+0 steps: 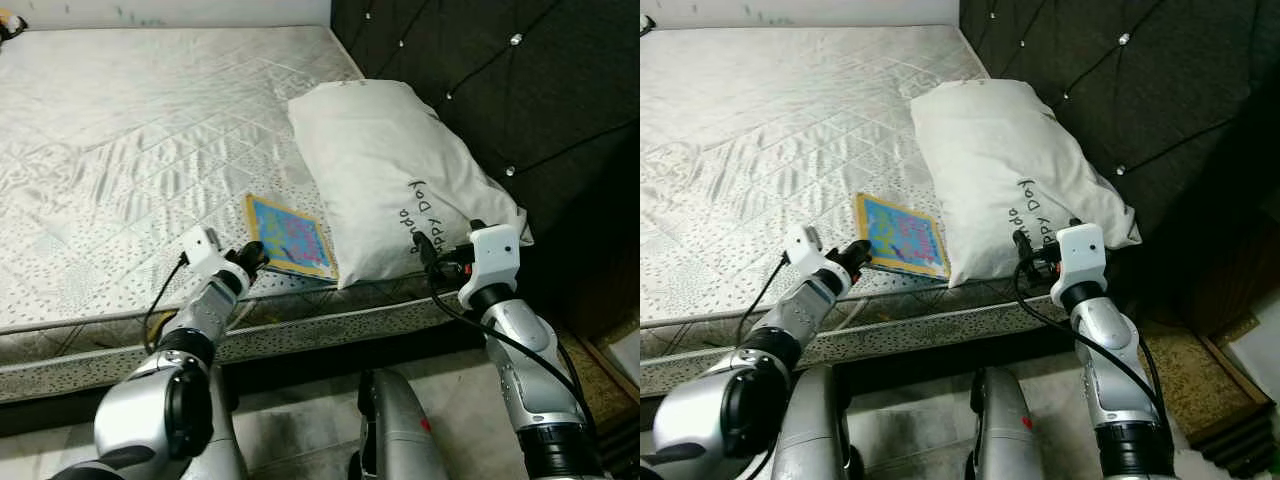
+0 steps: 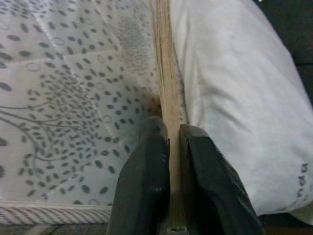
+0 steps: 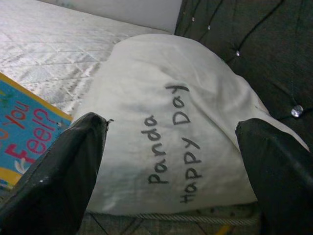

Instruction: Clean up the room

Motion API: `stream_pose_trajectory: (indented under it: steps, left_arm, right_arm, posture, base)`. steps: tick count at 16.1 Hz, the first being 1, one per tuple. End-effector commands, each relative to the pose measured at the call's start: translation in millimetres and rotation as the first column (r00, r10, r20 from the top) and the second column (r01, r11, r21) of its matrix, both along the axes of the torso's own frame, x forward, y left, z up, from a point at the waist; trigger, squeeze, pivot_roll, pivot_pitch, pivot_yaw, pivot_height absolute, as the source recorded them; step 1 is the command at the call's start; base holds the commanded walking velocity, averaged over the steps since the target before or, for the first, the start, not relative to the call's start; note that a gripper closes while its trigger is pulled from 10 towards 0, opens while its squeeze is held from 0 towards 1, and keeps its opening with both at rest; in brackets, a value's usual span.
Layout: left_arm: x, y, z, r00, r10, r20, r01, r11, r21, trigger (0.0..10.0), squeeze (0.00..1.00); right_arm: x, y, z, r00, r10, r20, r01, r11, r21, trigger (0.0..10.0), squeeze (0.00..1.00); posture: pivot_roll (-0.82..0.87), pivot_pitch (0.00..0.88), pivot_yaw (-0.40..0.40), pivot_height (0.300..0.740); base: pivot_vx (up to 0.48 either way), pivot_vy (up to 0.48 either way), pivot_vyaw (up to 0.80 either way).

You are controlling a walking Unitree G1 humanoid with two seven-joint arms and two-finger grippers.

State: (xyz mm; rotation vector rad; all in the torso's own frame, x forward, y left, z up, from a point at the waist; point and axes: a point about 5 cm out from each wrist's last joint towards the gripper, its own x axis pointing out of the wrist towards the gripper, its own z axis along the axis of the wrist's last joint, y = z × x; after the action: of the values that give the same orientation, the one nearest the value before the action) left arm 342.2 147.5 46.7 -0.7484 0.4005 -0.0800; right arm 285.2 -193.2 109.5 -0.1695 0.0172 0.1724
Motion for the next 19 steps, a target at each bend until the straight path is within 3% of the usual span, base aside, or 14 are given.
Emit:
stream_pose_trajectory:
  steps: [1, 2, 3, 5, 8, 10, 12, 15, 16, 19]
  left_arm:
    - [6.2, 0.9, 8.5, 0.999, -0.006, 0.033, 0.005, 1.0, 0.022, 10.0, 0.0]
    - [6.3, 9.1, 8.8, 0.999, 0.016, 0.036, -0.018, 0.999, 0.041, 10.0, 0.93]
    - [6.2, 12.1, 8.6, 0.999, 0.023, 0.033, -0.024, 0.999, 0.041, 10.0, 1.0]
    - [3.9, 22.5, 5.3, 1.0, 0.029, 0.006, -0.03, 0.995, 0.094, 10.0, 1.0]
    - [4.4, 51.5, 9.3, 0.991, 0.134, -0.007, -0.13, 0.974, 0.185, 10.0, 1.0]
    - [3.6, 60.9, 10.0, 0.988, 0.154, -0.02, -0.145, 0.962, 0.229, 10.0, 1.0]
    - [4.5, 60.3, 11.2, 0.99, 0.141, -0.015, -0.132, 0.955, 0.266, 10.0, 1.0]
    - [4.7, 22.7, 4.9, 0.999, -0.043, -0.018, 0.047, 0.948, 0.314, 10.0, 1.0]
    - [-0.6, 5.4, -3.7, 0.991, -0.12, -0.053, 0.13, 0.943, 0.307, 10.0, 1.0]
    - [-17.9, -18.9, -25.5, 0.956, -0.251, -0.15, 0.288, 0.899, 0.329, 10.0, 1.0]
  right_arm:
    - [-0.3, -4.6, 7.1, 1.0, -0.011, 0.022, 0.011, 1.0, -0.011, 10.0, 0.0]
    - [-0.3, -5.0, 7.4, 1.0, -0.012, 0.022, 0.013, 1.0, -0.013, 10.0, 0.0]
    - [-0.4, -5.2, 7.6, 1.0, -0.013, 0.022, 0.013, 1.0, -0.013, 10.0, 0.0]
    - [-0.6, -4.9, 8.1, 1.0, -0.014, 0.022, 0.015, 1.0, -0.015, 10.0, 0.0]
    - [-0.2, -3.9, 9.1, 0.999, -0.016, 0.028, 0.017, 1.0, -0.014, 10.0, 0.0]
    - [-0.8, -4.7, 8.2, 0.999, -0.02, 0.028, 0.021, 1.0, -0.015, 10.0, 0.0]
    - [-0.9, -4.1, 7.5, 0.999, -0.022, 0.027, 0.023, 1.0, -0.014, 10.0, 0.0]
    - [1.8, 1.1, 6.3, 0.999, -0.017, 0.028, 0.017, 1.0, -0.005, 10.0, 0.0]
    - [3.9, 5.7, 6.5, 1.0, -0.006, 0.03, 0.006, 1.0, 0.003, 10.0, 0.0]
    - [5.4, 10.5, 8.5, 0.999, 0.018, 0.043, -0.017, 1.0, -0.008, 10.0, 0.0]
  posture:
    - [-0.25, 0.0, -0.047, 0.571]
    - [-0.25, 0.0, -0.046, 0.571]
    - [-0.25, 0.0, -0.046, 0.571]
    - [-0.25, 0.0, -0.045, 0.571]
    - [-0.25, 0.0, -0.034, 0.571]
    - [-0.25, 0.0, -0.031, 0.571]
    - [-0.25, 0.0, -0.029, 0.571]
    - [-0.23, 0.0, -0.028, 0.571]
    - [-0.22, 0.0, -0.029, 0.571]
    - [-0.22, 0.0, -0.025, 0.571]
  base:
    - [0.0, 0.0, 0.0]
    - [0.0, 0.0, 0.0]
    - [0.0, 0.0, 0.0]
    - [0.0, 0.0, 0.0]
    - [0.0, 0.0, 0.0]
    - [0.0, 0.0, 0.0]
    - [0.0, 0.0, 0.0]
    - [0.0, 0.0, 0.0]
    - [0.0, 0.0, 0.0]
    - [0.0, 0.0, 0.0]
